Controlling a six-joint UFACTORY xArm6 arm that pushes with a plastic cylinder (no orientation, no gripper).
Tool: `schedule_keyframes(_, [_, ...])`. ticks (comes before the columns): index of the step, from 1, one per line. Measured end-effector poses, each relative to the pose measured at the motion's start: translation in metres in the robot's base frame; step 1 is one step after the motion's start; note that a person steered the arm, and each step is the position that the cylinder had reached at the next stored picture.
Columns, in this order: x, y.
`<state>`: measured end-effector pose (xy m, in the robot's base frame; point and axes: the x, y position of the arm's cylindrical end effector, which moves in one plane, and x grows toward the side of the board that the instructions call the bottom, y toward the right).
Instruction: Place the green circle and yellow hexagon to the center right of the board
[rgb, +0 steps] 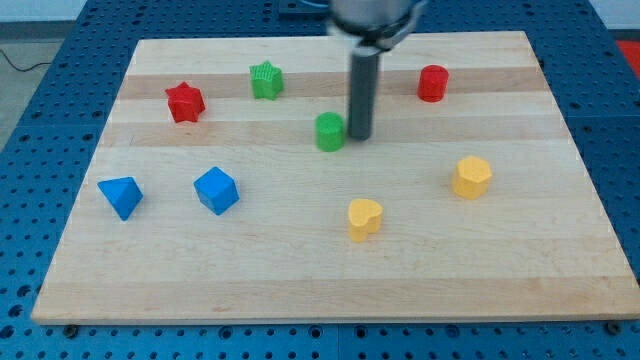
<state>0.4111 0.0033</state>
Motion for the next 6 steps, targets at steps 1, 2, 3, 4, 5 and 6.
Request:
schedule_keyframes(1, [0.042,-0.043])
schedule_keyframes(2, [0.041,-0.107])
schedule_keyframes(3, [0.008,-0.118])
schedule_keyframes(4, [0.013,-0.041])
schedule_keyframes(5, [0.021,0.063])
schedule_keyframes(6, [0.021,0.054])
